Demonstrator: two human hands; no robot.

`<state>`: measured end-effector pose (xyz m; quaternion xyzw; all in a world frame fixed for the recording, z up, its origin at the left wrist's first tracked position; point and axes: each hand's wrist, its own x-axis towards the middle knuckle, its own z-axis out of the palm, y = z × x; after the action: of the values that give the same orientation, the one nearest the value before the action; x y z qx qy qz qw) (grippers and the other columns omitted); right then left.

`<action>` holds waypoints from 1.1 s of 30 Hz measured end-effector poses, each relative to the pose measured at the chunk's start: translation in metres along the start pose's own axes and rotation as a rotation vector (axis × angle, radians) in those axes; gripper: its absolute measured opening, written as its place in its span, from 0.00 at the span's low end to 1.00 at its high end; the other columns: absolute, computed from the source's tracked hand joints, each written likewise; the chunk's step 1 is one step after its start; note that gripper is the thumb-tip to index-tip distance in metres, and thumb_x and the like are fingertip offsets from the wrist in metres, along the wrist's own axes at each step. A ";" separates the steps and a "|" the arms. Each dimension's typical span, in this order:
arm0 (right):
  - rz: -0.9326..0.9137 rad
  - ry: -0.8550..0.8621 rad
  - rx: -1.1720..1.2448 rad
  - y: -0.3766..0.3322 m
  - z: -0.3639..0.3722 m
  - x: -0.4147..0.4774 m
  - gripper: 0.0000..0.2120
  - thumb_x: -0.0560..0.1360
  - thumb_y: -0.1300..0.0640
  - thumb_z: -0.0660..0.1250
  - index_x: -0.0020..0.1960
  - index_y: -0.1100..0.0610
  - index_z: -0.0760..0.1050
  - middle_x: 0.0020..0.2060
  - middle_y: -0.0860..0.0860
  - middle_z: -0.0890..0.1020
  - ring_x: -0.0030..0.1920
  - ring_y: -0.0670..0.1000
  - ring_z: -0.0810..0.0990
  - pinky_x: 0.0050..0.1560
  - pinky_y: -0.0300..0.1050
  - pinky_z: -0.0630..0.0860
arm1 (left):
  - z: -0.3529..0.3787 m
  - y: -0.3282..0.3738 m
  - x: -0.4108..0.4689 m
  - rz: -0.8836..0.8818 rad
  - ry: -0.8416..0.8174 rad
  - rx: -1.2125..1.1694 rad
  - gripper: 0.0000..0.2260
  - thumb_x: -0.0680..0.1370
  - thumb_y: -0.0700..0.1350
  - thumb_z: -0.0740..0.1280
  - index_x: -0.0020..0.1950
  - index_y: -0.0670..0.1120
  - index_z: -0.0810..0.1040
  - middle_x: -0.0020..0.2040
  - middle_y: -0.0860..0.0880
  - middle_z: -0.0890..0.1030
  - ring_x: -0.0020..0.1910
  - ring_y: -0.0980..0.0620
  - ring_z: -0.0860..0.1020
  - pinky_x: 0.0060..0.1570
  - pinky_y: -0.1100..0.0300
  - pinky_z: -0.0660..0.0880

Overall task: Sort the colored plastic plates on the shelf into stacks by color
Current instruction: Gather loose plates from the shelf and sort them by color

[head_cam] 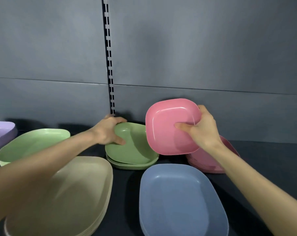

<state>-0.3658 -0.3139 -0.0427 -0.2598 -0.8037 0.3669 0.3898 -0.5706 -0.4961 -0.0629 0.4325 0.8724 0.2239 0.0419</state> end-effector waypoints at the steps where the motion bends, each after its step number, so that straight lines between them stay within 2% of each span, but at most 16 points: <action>1: 0.000 0.002 -0.005 0.000 0.000 0.000 0.29 0.65 0.58 0.78 0.62 0.56 0.70 0.49 0.48 0.77 0.53 0.54 0.77 0.51 0.46 0.73 | 0.001 -0.001 0.001 -0.006 -0.018 0.014 0.38 0.65 0.45 0.79 0.71 0.47 0.67 0.68 0.39 0.65 0.70 0.43 0.62 0.66 0.61 0.61; 4: 0.002 0.002 -0.021 0.000 0.002 -0.001 0.29 0.65 0.58 0.78 0.62 0.57 0.70 0.49 0.48 0.77 0.54 0.54 0.77 0.52 0.48 0.74 | 0.004 -0.002 0.002 -0.013 -0.065 0.050 0.37 0.65 0.48 0.78 0.71 0.47 0.68 0.65 0.40 0.67 0.68 0.43 0.64 0.63 0.61 0.63; 8: 0.000 0.014 -0.020 -0.002 -0.001 -0.002 0.28 0.65 0.59 0.78 0.62 0.56 0.70 0.49 0.48 0.77 0.53 0.54 0.77 0.51 0.46 0.73 | 0.006 -0.003 0.004 -0.038 -0.117 0.080 0.36 0.64 0.51 0.78 0.69 0.47 0.70 0.62 0.43 0.69 0.64 0.46 0.66 0.56 0.64 0.63; 10: -0.002 0.021 -0.026 -0.003 -0.004 -0.002 0.28 0.65 0.59 0.78 0.62 0.56 0.70 0.49 0.47 0.77 0.53 0.53 0.77 0.51 0.46 0.73 | 0.004 0.000 0.005 -0.039 -0.123 0.125 0.37 0.65 0.53 0.78 0.70 0.46 0.69 0.61 0.43 0.68 0.65 0.43 0.66 0.59 0.62 0.64; 13: 0.001 0.036 -0.020 -0.004 -0.012 -0.002 0.29 0.65 0.59 0.77 0.62 0.56 0.70 0.49 0.47 0.77 0.53 0.53 0.77 0.53 0.48 0.75 | -0.006 0.018 0.000 0.000 -0.085 0.146 0.36 0.69 0.53 0.74 0.73 0.45 0.64 0.67 0.42 0.67 0.69 0.43 0.63 0.67 0.55 0.64; 15: 0.005 0.048 -0.015 -0.003 -0.021 -0.002 0.29 0.65 0.58 0.77 0.62 0.56 0.70 0.49 0.47 0.77 0.52 0.52 0.77 0.53 0.48 0.75 | -0.013 0.043 -0.008 0.078 -0.040 -0.138 0.29 0.73 0.50 0.71 0.71 0.44 0.67 0.66 0.46 0.72 0.66 0.48 0.70 0.64 0.57 0.68; 17: 0.006 0.061 -0.014 -0.001 -0.032 -0.003 0.29 0.65 0.58 0.77 0.62 0.56 0.70 0.49 0.47 0.77 0.52 0.52 0.76 0.52 0.46 0.74 | -0.013 0.076 -0.016 0.119 -0.050 -0.502 0.25 0.75 0.48 0.68 0.70 0.44 0.68 0.60 0.48 0.78 0.58 0.51 0.78 0.56 0.59 0.75; 19: 0.010 0.067 -0.015 0.004 -0.042 -0.003 0.29 0.65 0.58 0.77 0.62 0.56 0.69 0.50 0.48 0.77 0.53 0.53 0.76 0.53 0.48 0.74 | -0.004 0.105 -0.019 0.142 -0.089 -0.639 0.26 0.75 0.48 0.68 0.71 0.45 0.65 0.54 0.46 0.80 0.50 0.51 0.81 0.46 0.61 0.79; 23: 0.049 0.043 0.001 0.018 -0.067 -0.005 0.28 0.68 0.58 0.75 0.62 0.56 0.64 0.52 0.49 0.75 0.53 0.53 0.76 0.52 0.48 0.74 | 0.025 0.143 -0.008 0.256 -0.007 -0.525 0.26 0.72 0.43 0.72 0.66 0.47 0.64 0.43 0.46 0.80 0.35 0.46 0.81 0.37 0.52 0.81; 26: 0.060 -0.009 -0.028 0.035 -0.085 -0.006 0.26 0.71 0.58 0.73 0.62 0.56 0.62 0.52 0.49 0.74 0.51 0.53 0.76 0.48 0.45 0.71 | 0.043 0.161 0.000 0.258 0.055 -0.409 0.23 0.71 0.41 0.73 0.62 0.47 0.66 0.37 0.50 0.77 0.24 0.53 0.78 0.31 0.57 0.78; 30: 0.093 -0.119 -0.139 0.063 -0.093 -0.002 0.24 0.71 0.56 0.73 0.59 0.55 0.62 0.54 0.51 0.75 0.53 0.54 0.75 0.49 0.46 0.70 | 0.065 0.173 0.004 0.203 0.028 -0.276 0.24 0.70 0.40 0.74 0.61 0.46 0.66 0.39 0.50 0.80 0.21 0.56 0.76 0.32 0.59 0.77; 33: 0.080 -0.188 -0.216 0.081 -0.090 0.004 0.26 0.70 0.55 0.73 0.61 0.58 0.63 0.59 0.55 0.73 0.60 0.57 0.71 0.60 0.52 0.70 | 0.075 0.176 0.008 0.139 0.041 -0.186 0.24 0.69 0.40 0.75 0.61 0.44 0.69 0.42 0.46 0.82 0.21 0.57 0.76 0.35 0.58 0.78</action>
<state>-0.2837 -0.2280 -0.0663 -0.2964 -0.8605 0.3163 0.2676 -0.4260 -0.3710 -0.0539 0.4815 0.8165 0.3149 0.0484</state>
